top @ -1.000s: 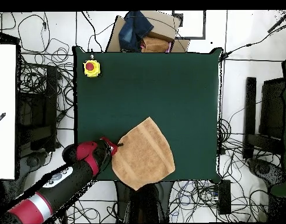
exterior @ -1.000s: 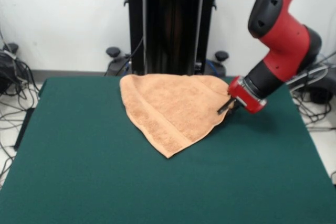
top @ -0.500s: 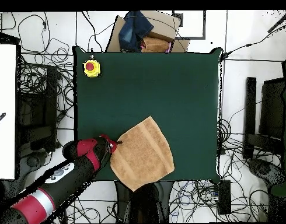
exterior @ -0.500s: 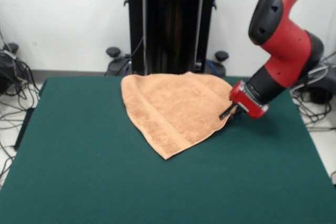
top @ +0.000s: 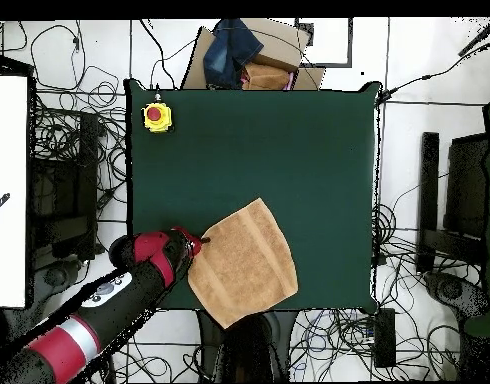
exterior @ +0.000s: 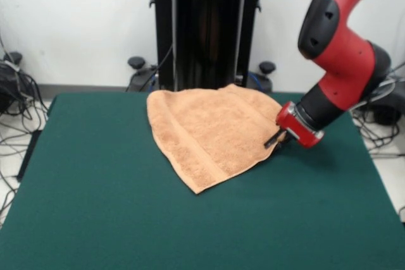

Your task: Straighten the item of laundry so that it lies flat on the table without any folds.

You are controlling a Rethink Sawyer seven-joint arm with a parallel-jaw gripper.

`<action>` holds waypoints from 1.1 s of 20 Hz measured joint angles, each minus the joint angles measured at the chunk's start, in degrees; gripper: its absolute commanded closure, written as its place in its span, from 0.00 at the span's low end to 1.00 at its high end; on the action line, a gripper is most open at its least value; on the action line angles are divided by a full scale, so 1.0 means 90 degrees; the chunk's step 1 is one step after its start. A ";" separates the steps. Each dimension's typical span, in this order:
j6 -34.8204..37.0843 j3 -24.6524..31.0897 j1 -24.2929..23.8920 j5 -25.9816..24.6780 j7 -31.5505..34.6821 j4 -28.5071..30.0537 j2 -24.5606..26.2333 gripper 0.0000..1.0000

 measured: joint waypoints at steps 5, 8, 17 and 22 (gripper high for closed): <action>0.0001 -0.0003 -0.0056 -0.0139 0.0000 -0.0076 -0.0004 1.00; 0.0042 -0.0003 -0.0099 -0.0237 0.0000 -0.0129 -0.0012 1.00; 0.0113 -0.0003 -0.0522 -0.0571 0.0000 -0.0388 -0.0115 1.00; 0.0111 -0.0003 -0.0871 -0.0858 0.0000 -0.0539 -0.0244 1.00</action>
